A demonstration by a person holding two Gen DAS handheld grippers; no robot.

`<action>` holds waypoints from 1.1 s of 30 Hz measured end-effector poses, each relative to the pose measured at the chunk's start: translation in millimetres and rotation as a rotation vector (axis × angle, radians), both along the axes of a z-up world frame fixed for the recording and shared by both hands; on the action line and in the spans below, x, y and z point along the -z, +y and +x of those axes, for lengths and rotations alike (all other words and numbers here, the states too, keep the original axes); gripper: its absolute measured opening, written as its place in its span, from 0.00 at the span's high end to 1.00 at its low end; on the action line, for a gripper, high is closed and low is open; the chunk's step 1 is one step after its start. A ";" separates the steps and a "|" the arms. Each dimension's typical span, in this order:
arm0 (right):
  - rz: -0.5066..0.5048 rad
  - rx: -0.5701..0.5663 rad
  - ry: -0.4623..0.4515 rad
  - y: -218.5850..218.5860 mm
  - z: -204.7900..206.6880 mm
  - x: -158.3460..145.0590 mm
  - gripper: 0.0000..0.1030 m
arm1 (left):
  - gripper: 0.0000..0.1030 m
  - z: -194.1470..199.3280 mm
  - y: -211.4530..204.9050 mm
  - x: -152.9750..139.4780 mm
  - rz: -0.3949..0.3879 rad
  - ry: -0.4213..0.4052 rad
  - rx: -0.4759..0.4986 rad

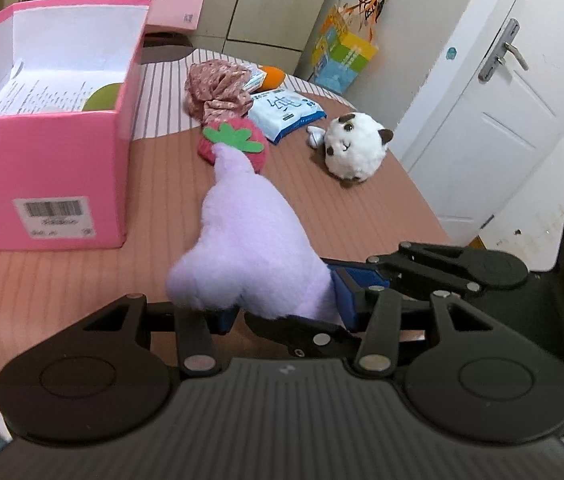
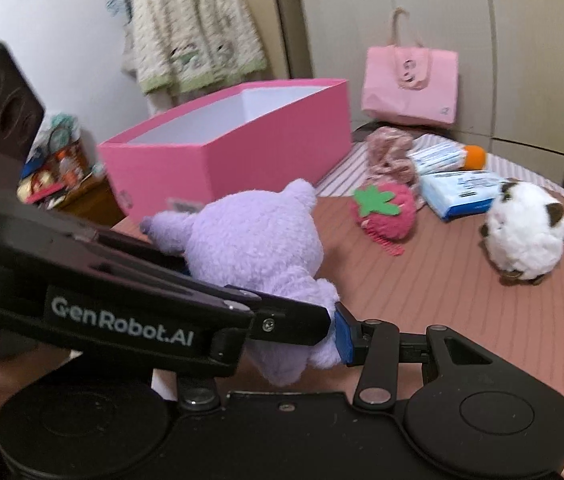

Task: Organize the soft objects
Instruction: 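Carry the purple plush with the left gripper over the pink box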

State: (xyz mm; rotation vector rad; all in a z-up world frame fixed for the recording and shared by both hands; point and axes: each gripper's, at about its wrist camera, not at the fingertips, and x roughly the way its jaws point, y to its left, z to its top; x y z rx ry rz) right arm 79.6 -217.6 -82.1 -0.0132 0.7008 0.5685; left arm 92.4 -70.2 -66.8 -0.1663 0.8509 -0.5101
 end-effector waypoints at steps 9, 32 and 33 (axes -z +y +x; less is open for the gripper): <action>-0.047 -0.129 0.036 33.8 -14.4 -39.0 0.51 | 0.55 -19.5 46.3 -40.1 -0.004 0.080 0.012; 0.042 -0.167 -0.065 117.1 86.1 -103.1 0.50 | 0.55 89.8 134.5 -107.5 0.025 -0.023 -0.047; 0.033 -0.162 -0.067 119.7 94.9 -102.9 0.50 | 0.55 100.4 136.9 -105.1 0.022 -0.015 -0.051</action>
